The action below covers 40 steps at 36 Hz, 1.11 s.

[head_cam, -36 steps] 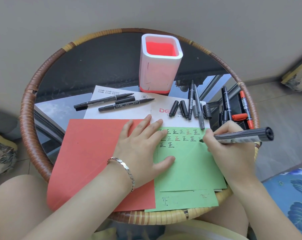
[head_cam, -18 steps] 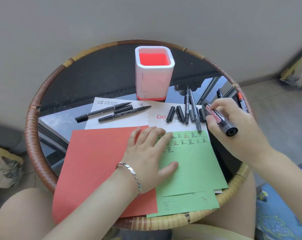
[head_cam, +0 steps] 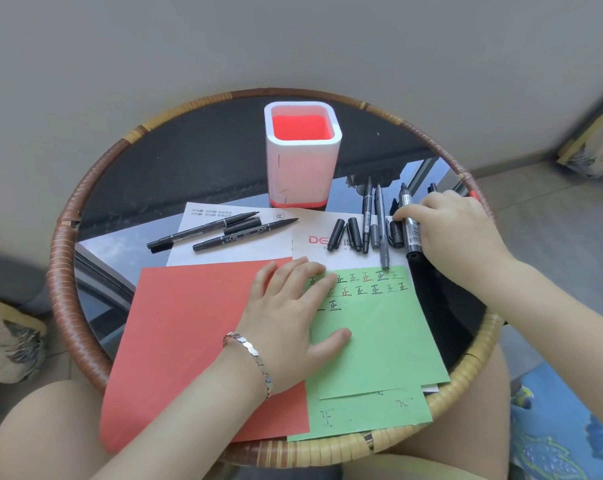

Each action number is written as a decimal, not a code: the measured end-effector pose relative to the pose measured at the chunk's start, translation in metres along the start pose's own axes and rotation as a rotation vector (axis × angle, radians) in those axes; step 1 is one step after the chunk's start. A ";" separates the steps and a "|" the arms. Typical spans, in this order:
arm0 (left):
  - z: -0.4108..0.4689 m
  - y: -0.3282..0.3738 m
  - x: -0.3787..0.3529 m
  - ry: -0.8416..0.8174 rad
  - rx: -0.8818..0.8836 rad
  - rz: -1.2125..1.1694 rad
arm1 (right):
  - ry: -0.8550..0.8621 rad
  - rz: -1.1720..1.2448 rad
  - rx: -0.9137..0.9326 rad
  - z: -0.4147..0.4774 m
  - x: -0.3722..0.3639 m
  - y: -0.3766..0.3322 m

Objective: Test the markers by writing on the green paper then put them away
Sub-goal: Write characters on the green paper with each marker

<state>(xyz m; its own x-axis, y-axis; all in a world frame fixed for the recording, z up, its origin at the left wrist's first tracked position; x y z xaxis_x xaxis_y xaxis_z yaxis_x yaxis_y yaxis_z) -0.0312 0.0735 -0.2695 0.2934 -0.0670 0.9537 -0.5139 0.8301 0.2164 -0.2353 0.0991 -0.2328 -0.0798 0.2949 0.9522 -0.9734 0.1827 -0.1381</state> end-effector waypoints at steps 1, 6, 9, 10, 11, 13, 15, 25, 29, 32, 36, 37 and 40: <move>0.000 0.000 0.000 -0.002 0.001 0.001 | -0.013 0.008 0.000 0.000 0.002 0.000; -0.001 0.000 -0.001 0.001 -0.002 0.000 | -0.119 0.058 -0.075 -0.009 0.006 0.003; -0.001 0.000 -0.001 0.016 -0.005 -0.001 | -0.030 0.186 -0.087 -0.014 0.016 0.005; -0.001 -0.001 -0.001 0.020 -0.006 -0.002 | 0.016 0.240 -0.110 -0.015 0.022 0.008; -0.001 -0.001 -0.001 0.023 -0.008 -0.001 | 0.059 0.280 -0.145 -0.015 0.027 0.013; -0.001 -0.001 -0.001 0.028 -0.012 0.003 | 0.114 0.305 -0.239 -0.016 0.036 0.028; -0.001 -0.001 -0.001 0.033 -0.015 0.005 | 0.102 0.291 -0.353 -0.015 0.039 0.046; -0.001 -0.001 -0.001 0.020 -0.010 0.010 | -0.146 0.144 -0.518 0.007 0.016 0.046; -0.001 -0.001 -0.002 0.013 -0.008 0.013 | -0.129 0.203 -0.591 0.011 0.010 0.044; -0.001 -0.001 -0.002 0.018 -0.007 0.009 | -0.067 0.421 -0.653 0.006 0.018 0.041; -0.001 -0.001 -0.002 0.025 -0.006 0.006 | 0.076 0.654 -0.553 -0.006 0.043 0.020; -0.001 -0.001 -0.002 0.023 -0.007 0.006 | 0.086 0.689 -0.504 -0.010 0.047 0.012; -0.001 -0.001 -0.002 0.014 -0.008 0.003 | 0.065 0.912 -0.451 -0.022 0.049 -0.009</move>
<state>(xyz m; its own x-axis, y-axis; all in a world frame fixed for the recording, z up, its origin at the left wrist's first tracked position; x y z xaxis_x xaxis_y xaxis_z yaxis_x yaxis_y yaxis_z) -0.0304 0.0736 -0.2720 0.3032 -0.0567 0.9512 -0.5085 0.8346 0.2118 -0.2253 0.1329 -0.1906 -0.7255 0.5466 0.4183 -0.3750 0.1956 -0.9061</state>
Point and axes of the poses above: each hand's wrist, its own z-axis towards the middle knuckle, its own x-axis out of the back of the hand, y = z × x, the point moved 6 cm from there along z, towards the middle knuckle, and after that the axes turned 11 degrees about z, right-handed, at the moved point
